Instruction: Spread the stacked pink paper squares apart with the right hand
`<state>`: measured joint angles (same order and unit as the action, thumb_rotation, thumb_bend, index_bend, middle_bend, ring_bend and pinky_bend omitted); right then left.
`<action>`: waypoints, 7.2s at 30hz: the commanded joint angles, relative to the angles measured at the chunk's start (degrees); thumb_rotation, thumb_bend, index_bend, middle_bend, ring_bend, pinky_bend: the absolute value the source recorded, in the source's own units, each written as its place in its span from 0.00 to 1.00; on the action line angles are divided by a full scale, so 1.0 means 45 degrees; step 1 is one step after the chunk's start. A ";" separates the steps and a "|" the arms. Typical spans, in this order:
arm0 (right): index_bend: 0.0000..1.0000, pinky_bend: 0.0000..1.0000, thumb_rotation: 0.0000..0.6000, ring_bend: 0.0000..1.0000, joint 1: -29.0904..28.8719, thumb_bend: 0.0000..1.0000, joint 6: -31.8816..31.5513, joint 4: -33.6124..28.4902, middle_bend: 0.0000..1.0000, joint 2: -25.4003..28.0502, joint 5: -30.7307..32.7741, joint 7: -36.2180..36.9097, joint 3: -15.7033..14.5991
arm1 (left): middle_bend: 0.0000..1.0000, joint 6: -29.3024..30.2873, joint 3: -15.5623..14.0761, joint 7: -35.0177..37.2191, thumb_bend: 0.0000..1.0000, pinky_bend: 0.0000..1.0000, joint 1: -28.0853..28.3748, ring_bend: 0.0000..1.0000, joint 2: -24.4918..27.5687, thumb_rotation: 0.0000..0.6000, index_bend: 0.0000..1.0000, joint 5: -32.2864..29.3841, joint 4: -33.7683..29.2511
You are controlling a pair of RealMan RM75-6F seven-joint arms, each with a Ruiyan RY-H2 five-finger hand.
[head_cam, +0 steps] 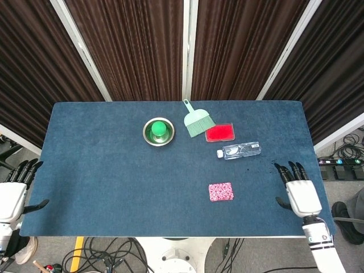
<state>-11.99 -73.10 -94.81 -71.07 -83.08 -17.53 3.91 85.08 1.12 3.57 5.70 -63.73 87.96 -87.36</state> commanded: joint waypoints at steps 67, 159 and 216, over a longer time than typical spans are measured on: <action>0.34 0.00 1.00 0.05 -0.4605 0.12 0.2923 0.0995 0.32 -0.4936 0.4755 -0.6377 -0.0261 | 0.07 -0.0082 -0.0068 0.1834 0.00 0.18 -0.0362 0.04 0.0062 1.00 0.09 -0.0252 0.1378; 0.27 0.00 1.00 0.07 -0.2703 0.11 0.3021 0.3946 0.28 -0.3046 0.3410 -0.1632 -0.0526 | 0.07 -0.0619 -0.0134 0.0530 0.00 0.18 -0.0054 0.04 0.0246 1.00 0.09 -0.0322 0.0279; 0.32 0.00 1.00 0.06 -0.6992 0.09 0.3766 0.0181 0.36 -0.4315 0.8165 -0.7547 -0.0451 | 0.07 0.0160 -0.0205 0.2264 0.00 0.17 -0.0614 0.04 0.0646 1.00 0.09 -0.0140 0.1211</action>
<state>-43.41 -56.11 -94.03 -90.44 -46.30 -51.54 1.92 85.88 0.20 13.62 2.92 -60.78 87.28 -82.05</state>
